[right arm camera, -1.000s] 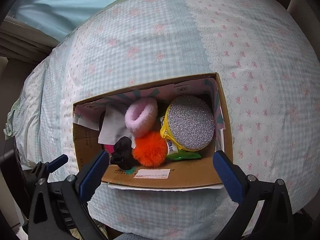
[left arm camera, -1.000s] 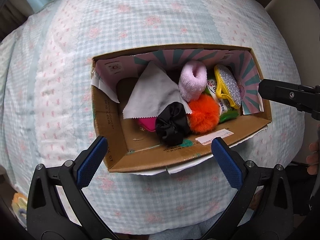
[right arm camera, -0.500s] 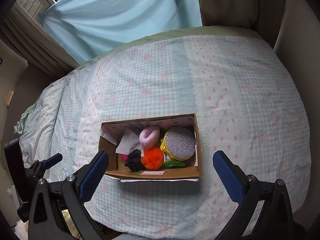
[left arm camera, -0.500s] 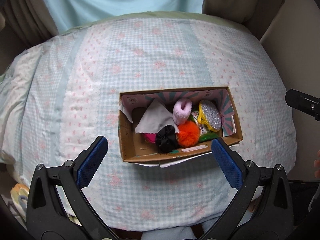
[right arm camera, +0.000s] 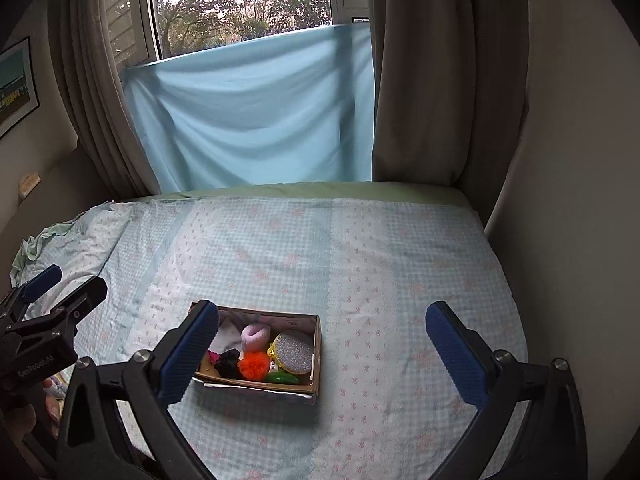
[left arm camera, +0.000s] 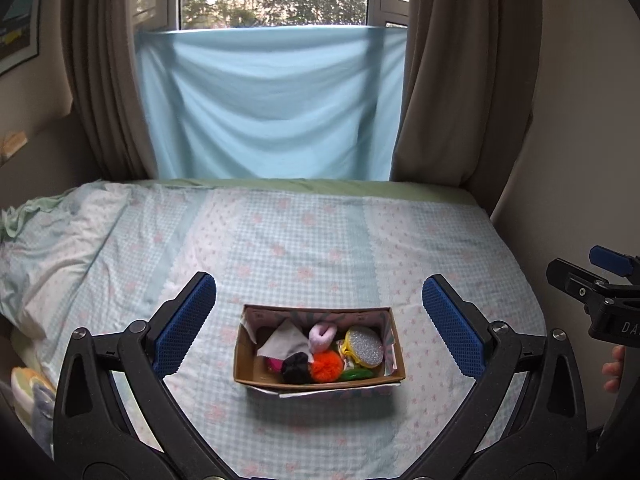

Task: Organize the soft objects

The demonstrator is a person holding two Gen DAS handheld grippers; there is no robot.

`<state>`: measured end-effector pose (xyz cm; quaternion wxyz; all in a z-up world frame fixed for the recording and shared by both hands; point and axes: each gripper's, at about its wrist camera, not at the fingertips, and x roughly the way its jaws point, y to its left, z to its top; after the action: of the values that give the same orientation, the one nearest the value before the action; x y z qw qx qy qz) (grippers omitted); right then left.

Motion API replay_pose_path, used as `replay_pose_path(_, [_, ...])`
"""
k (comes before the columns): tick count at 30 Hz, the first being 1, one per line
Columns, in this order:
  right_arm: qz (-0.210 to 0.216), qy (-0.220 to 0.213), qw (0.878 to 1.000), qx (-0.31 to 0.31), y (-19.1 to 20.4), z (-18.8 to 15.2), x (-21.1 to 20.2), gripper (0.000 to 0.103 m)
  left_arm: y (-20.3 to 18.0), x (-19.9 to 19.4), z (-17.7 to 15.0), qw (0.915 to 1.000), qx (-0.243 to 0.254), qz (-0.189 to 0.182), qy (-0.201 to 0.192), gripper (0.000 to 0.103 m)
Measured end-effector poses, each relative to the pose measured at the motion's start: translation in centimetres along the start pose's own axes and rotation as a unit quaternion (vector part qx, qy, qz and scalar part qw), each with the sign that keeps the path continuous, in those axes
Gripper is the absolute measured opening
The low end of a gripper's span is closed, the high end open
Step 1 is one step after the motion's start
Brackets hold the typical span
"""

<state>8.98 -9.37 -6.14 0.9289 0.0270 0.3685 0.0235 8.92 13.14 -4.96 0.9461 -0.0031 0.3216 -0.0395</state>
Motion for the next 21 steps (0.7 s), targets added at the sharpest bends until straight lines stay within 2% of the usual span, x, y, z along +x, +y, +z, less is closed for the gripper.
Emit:
replay_pose_path(6, [-0.019,-0.034,0.999,0.004,-1.7,-0.5,-2.6,0.103,-2.0,-2.9,-0.8,0.9990,0.019,0.017,-0.038,0.103])
replay_pose_path(21, [-0.031,-0.045,0.998,0.016,-3.2,-1.2,-3.2,0.103,-2.6,-3.0,-1.0,0.9984,0.026,0.019,-0.046,0.103])
